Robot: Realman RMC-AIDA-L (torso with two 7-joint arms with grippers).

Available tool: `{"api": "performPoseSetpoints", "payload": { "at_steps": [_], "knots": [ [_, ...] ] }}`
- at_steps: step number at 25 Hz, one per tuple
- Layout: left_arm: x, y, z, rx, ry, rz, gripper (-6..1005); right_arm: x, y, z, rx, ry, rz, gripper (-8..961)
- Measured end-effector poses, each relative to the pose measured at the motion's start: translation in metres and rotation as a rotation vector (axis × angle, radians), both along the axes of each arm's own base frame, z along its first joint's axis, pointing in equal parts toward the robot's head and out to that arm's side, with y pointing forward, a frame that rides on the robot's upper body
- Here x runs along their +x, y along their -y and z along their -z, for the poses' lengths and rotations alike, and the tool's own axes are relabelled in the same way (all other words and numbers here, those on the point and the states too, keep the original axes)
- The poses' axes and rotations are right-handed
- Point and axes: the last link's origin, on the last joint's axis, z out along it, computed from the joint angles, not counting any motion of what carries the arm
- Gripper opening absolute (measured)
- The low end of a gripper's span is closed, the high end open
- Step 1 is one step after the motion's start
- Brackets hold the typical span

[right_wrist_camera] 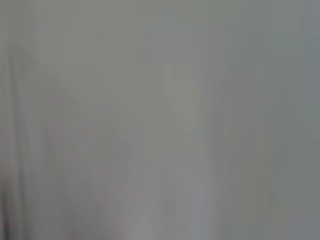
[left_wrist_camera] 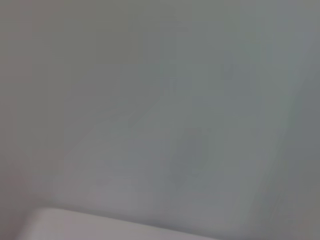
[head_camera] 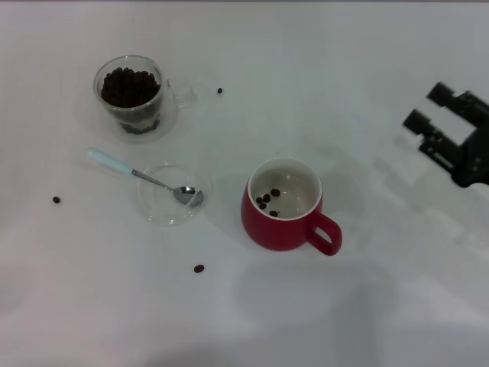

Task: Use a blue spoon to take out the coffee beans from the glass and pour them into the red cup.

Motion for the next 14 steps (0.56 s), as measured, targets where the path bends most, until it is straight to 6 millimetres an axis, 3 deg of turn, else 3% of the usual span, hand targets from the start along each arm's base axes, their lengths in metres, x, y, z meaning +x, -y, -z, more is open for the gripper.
{"api": "performPoseSetpoints", "payload": {
  "at_steps": [7, 14],
  "knots": [
    [-0.024, 0.03, -0.011, 0.168, -0.178, -0.137, 490, 0.015, 0.014, -0.017, 0.171, 0.019, 0.068, 606],
    [-0.027, 0.031, -0.005, 0.204, -0.218, -0.171, 491, 0.021, 0.019, -0.03, 0.276, 0.012, 0.104, 606]
  ]
}}
